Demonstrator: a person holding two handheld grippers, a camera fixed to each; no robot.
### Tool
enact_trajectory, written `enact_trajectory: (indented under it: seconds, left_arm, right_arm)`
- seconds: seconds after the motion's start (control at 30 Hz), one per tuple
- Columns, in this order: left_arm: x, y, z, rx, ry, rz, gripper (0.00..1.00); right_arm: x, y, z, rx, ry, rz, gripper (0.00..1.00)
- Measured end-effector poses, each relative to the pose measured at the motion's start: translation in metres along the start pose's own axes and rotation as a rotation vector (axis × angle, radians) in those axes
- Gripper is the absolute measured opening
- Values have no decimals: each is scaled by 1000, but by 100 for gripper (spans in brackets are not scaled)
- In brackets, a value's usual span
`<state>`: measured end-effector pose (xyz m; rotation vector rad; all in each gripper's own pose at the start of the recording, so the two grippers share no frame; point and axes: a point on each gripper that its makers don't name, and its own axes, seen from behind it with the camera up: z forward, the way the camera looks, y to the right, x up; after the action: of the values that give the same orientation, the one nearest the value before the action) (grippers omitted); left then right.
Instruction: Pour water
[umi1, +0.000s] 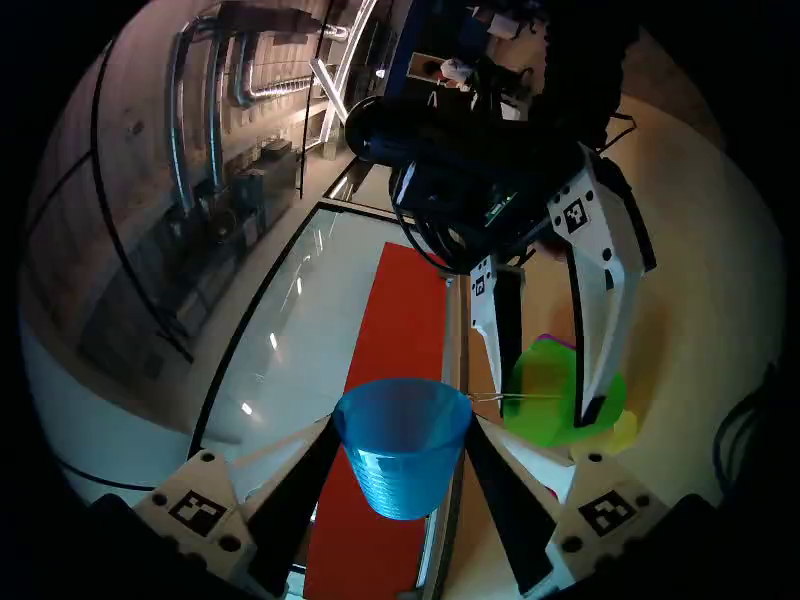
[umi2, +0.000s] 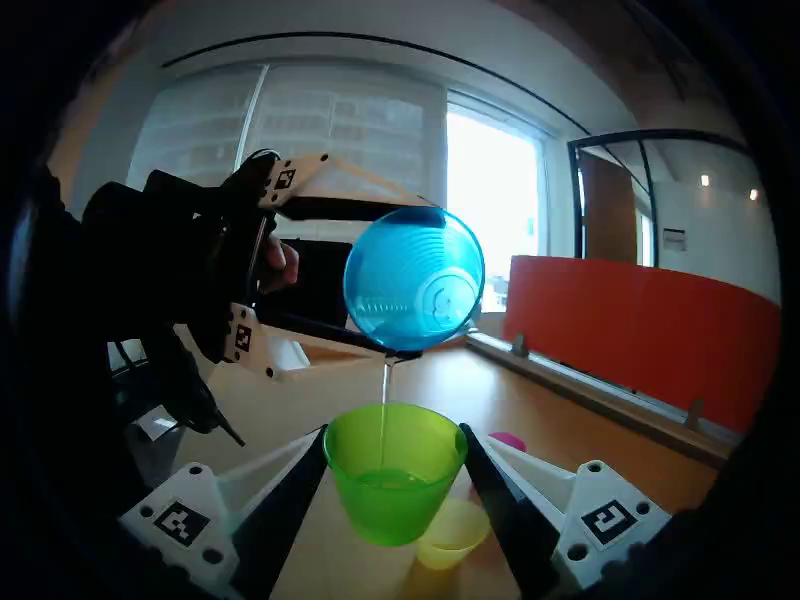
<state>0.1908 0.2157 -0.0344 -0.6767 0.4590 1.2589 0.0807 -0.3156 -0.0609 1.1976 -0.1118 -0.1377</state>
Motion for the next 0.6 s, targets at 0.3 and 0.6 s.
enact_trajectory:
  seconds: [0.3,0.6]
  left_arm:
    - [-1,2,2,-1,1,13,86]
    - [-1,1,4,4,3,24,86]
  right_arm:
    - [1,0,0,-2,1,-2,95]
    - [0,1,1,-5,4,2,95]
